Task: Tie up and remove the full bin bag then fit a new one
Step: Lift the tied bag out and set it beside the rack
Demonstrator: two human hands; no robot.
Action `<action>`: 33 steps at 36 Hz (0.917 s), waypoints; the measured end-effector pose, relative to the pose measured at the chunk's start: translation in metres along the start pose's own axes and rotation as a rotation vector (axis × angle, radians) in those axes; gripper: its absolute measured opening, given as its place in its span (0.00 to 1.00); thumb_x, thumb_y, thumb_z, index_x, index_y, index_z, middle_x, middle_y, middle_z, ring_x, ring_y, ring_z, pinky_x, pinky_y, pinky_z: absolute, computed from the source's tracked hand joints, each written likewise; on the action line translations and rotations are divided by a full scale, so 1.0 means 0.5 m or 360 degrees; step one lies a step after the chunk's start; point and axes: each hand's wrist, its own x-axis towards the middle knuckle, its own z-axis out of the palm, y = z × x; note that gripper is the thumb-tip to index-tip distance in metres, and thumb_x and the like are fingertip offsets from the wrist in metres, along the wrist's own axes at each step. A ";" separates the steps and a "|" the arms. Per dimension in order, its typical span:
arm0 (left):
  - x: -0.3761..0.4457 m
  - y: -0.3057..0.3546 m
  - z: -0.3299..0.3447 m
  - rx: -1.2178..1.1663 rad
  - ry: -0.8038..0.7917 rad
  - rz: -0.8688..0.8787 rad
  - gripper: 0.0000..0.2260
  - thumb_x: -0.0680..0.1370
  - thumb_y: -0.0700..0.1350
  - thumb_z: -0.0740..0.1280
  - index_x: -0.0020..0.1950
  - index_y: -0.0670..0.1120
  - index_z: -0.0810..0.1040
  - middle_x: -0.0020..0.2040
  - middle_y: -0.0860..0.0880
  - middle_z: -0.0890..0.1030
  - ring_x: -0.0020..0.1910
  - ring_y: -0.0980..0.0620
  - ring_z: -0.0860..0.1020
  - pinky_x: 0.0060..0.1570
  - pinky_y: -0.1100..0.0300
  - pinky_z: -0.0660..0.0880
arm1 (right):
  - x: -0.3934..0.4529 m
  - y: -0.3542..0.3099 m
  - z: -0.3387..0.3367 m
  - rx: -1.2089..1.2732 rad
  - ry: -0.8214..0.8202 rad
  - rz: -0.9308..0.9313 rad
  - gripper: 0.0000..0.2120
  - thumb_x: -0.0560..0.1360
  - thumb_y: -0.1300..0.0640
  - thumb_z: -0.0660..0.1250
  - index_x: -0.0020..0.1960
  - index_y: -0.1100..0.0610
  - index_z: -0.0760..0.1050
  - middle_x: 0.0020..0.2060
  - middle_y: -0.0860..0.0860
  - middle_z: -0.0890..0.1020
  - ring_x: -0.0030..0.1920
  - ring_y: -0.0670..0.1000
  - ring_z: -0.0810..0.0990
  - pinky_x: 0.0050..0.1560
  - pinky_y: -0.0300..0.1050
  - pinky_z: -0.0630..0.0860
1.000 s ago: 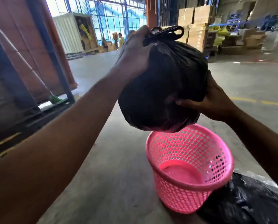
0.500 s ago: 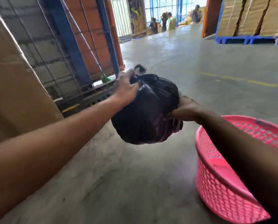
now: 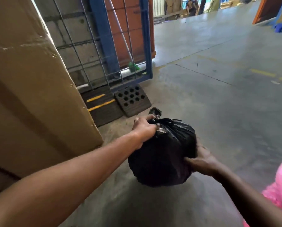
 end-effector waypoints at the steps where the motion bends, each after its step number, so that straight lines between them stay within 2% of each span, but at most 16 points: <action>1: 0.012 -0.004 -0.008 -0.0034 0.0026 0.0001 0.07 0.75 0.48 0.70 0.52 0.54 0.83 0.62 0.39 0.80 0.60 0.40 0.81 0.65 0.45 0.78 | 0.011 -0.015 0.000 -0.0022 -0.0059 0.0003 0.53 0.59 0.44 0.72 0.79 0.45 0.53 0.65 0.54 0.76 0.61 0.53 0.76 0.61 0.47 0.76; 3: 0.051 -0.015 -0.038 -0.0086 0.0070 -0.0015 0.06 0.75 0.47 0.69 0.50 0.54 0.82 0.61 0.39 0.81 0.60 0.38 0.81 0.64 0.44 0.77 | 0.048 -0.055 0.000 -0.0065 -0.0165 -0.0020 0.58 0.55 0.37 0.73 0.79 0.40 0.49 0.66 0.46 0.73 0.61 0.44 0.69 0.60 0.36 0.68; 5: 0.082 -0.020 -0.068 -0.0156 0.0079 -0.0044 0.07 0.73 0.47 0.69 0.50 0.53 0.82 0.60 0.36 0.81 0.60 0.36 0.81 0.63 0.42 0.78 | 0.079 -0.094 0.001 -0.0021 -0.0190 -0.0049 0.59 0.54 0.33 0.79 0.76 0.33 0.48 0.62 0.38 0.71 0.60 0.38 0.66 0.56 0.28 0.65; 7: 0.117 -0.022 -0.102 -0.0212 0.0081 -0.0062 0.08 0.70 0.47 0.68 0.47 0.53 0.82 0.59 0.35 0.82 0.58 0.34 0.81 0.61 0.41 0.79 | 0.120 -0.134 0.007 0.0025 -0.0183 -0.0041 0.60 0.52 0.31 0.81 0.75 0.34 0.50 0.61 0.36 0.70 0.61 0.39 0.67 0.58 0.31 0.63; 10: 0.167 -0.021 -0.145 -0.0253 0.0137 -0.0103 0.09 0.68 0.49 0.67 0.46 0.55 0.82 0.58 0.37 0.82 0.57 0.35 0.82 0.60 0.41 0.80 | 0.198 -0.184 0.024 0.0023 -0.0104 -0.0081 0.60 0.53 0.33 0.83 0.77 0.43 0.55 0.63 0.37 0.66 0.65 0.41 0.67 0.60 0.32 0.64; 14: 0.251 -0.031 -0.196 -0.0307 0.0257 -0.0157 0.06 0.73 0.45 0.70 0.49 0.51 0.84 0.57 0.38 0.84 0.56 0.38 0.83 0.58 0.44 0.81 | 0.310 -0.227 0.063 0.0044 -0.0069 -0.0142 0.59 0.53 0.33 0.82 0.75 0.45 0.56 0.66 0.41 0.70 0.68 0.43 0.70 0.65 0.37 0.67; 17: 0.331 -0.044 -0.233 -0.0308 0.0361 -0.0163 0.07 0.75 0.43 0.70 0.51 0.51 0.85 0.55 0.42 0.86 0.54 0.42 0.84 0.53 0.52 0.82 | 0.409 -0.260 0.097 0.0115 -0.0082 -0.0225 0.61 0.52 0.33 0.81 0.75 0.43 0.53 0.69 0.45 0.73 0.70 0.46 0.72 0.71 0.45 0.70; 19: 0.385 -0.060 -0.263 -0.0237 0.0458 -0.0155 0.05 0.75 0.44 0.71 0.49 0.52 0.83 0.55 0.44 0.86 0.52 0.46 0.83 0.44 0.60 0.76 | 0.476 -0.286 0.129 0.0215 -0.0138 -0.0345 0.65 0.54 0.36 0.82 0.78 0.41 0.45 0.74 0.48 0.69 0.75 0.49 0.69 0.75 0.52 0.68; 21: 0.428 -0.070 -0.289 -0.0161 0.0513 -0.0132 0.05 0.75 0.47 0.71 0.51 0.53 0.82 0.56 0.45 0.86 0.52 0.46 0.81 0.40 0.62 0.71 | 0.518 -0.308 0.154 0.0257 -0.0072 -0.0438 0.67 0.56 0.37 0.81 0.79 0.38 0.37 0.78 0.51 0.65 0.77 0.51 0.65 0.77 0.54 0.65; 23: 0.470 -0.090 -0.313 -0.0109 0.0573 -0.0143 0.10 0.77 0.51 0.70 0.58 0.53 0.80 0.60 0.46 0.83 0.52 0.48 0.79 0.38 0.63 0.69 | 0.568 -0.322 0.195 0.0207 0.0033 -0.0484 0.61 0.62 0.37 0.78 0.78 0.33 0.36 0.77 0.56 0.66 0.76 0.57 0.66 0.76 0.55 0.65; 25: 0.495 -0.117 -0.324 -0.0116 0.0603 -0.0157 0.19 0.79 0.51 0.67 0.69 0.52 0.73 0.67 0.44 0.77 0.60 0.46 0.77 0.50 0.62 0.70 | 0.610 -0.328 0.239 0.0121 0.0015 -0.0482 0.51 0.70 0.39 0.73 0.79 0.32 0.39 0.76 0.58 0.66 0.75 0.61 0.66 0.74 0.55 0.64; 27: 0.506 -0.157 -0.319 0.0003 0.0553 -0.0185 0.25 0.80 0.51 0.65 0.76 0.52 0.66 0.73 0.43 0.71 0.70 0.43 0.72 0.62 0.57 0.68 | 0.647 -0.326 0.289 -0.0047 -0.0194 -0.0481 0.44 0.75 0.41 0.68 0.80 0.35 0.43 0.78 0.58 0.62 0.77 0.62 0.64 0.75 0.53 0.63; 29: 0.490 -0.206 -0.299 0.0291 0.0322 -0.0244 0.29 0.80 0.52 0.65 0.80 0.51 0.61 0.78 0.43 0.65 0.76 0.42 0.67 0.70 0.54 0.64 | 0.661 -0.315 0.332 -0.0214 -0.0387 -0.0466 0.43 0.76 0.41 0.67 0.81 0.35 0.43 0.81 0.59 0.56 0.80 0.60 0.58 0.77 0.54 0.61; 31: 0.470 -0.251 -0.280 0.0589 0.0119 -0.0294 0.33 0.80 0.53 0.66 0.82 0.50 0.56 0.82 0.44 0.59 0.80 0.43 0.61 0.76 0.54 0.59 | 0.668 -0.306 0.363 -0.0265 -0.0451 -0.0464 0.45 0.77 0.42 0.68 0.81 0.36 0.40 0.82 0.59 0.51 0.82 0.57 0.52 0.78 0.53 0.59; 33: 0.459 -0.278 -0.274 0.0677 0.0094 -0.0276 0.37 0.79 0.53 0.67 0.83 0.49 0.52 0.83 0.45 0.56 0.81 0.44 0.58 0.78 0.53 0.57 | 0.668 -0.302 0.375 -0.0289 -0.0476 -0.0466 0.45 0.77 0.42 0.68 0.80 0.36 0.38 0.82 0.59 0.49 0.83 0.56 0.48 0.78 0.53 0.57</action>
